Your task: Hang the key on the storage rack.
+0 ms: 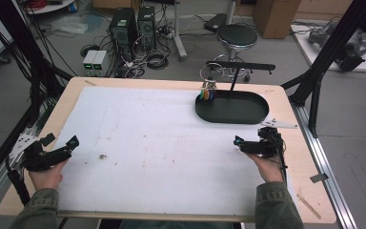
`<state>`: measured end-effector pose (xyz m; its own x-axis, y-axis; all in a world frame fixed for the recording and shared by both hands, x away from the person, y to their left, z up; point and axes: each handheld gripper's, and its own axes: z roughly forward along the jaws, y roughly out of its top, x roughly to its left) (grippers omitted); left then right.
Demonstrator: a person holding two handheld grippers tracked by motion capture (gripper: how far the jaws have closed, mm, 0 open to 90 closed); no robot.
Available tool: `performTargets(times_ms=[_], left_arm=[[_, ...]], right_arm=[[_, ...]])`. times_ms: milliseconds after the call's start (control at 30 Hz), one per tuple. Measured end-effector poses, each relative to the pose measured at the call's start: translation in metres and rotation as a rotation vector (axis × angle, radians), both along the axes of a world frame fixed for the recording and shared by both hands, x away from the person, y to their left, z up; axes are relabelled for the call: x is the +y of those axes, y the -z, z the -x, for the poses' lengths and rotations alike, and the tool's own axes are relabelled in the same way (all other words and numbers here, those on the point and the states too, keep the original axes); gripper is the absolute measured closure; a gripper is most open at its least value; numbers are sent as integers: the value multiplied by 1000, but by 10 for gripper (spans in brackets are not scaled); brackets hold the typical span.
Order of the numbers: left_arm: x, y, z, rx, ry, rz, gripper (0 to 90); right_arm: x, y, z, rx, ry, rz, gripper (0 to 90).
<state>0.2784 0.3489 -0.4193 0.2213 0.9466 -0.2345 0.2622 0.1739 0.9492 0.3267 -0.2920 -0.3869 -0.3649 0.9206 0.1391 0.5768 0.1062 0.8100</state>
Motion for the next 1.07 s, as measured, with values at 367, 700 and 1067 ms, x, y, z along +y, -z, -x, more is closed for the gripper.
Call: performTargets(times_ms=[367, 700, 1067], left_arm=[[0, 0, 0, -2, -5, -1, 18], [-1, 0, 0, -7, -6, 0, 18], [-3, -1, -2, -6, 3, 1, 18]], right_arm=[[-10, 17, 25, -142, 57, -46, 5], [-8, 21, 36, -232, 87, -42, 4], [-4, 21, 39, -254, 84, -12, 4]])
